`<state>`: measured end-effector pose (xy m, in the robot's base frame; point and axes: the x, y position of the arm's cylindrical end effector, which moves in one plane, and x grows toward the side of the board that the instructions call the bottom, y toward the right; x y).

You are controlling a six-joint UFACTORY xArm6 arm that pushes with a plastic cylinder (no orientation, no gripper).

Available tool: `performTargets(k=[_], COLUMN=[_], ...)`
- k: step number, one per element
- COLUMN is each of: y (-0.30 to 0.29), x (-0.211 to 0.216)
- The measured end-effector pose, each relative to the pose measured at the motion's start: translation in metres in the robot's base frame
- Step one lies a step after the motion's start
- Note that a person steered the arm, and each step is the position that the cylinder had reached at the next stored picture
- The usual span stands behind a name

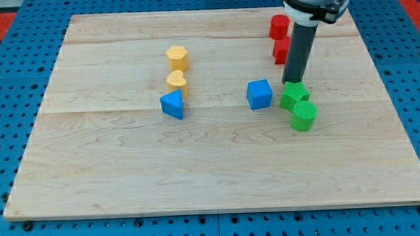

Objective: Move the cube to the left of the green circle

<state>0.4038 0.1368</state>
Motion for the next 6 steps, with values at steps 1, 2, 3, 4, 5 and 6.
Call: performTargets(k=[1, 2, 3, 4, 5, 6], y=[-0.020, -0.060, -0.069, -0.058, -0.083, -0.127], x=[-0.017, -0.017, 0.009, 0.037, 0.020, -0.017])
